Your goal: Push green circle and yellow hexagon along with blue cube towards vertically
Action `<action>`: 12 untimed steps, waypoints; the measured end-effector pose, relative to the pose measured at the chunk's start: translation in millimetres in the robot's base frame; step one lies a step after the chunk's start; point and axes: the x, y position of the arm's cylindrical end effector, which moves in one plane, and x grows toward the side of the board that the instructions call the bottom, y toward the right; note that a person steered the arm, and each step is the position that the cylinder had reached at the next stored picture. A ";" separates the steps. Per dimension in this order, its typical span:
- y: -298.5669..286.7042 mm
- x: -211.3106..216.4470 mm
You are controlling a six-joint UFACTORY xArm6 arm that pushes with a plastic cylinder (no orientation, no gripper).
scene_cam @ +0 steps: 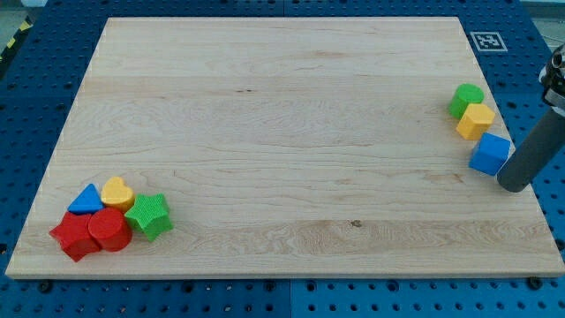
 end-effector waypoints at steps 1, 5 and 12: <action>0.0 0.0; -6.8 -5.1; -13.3 -8.9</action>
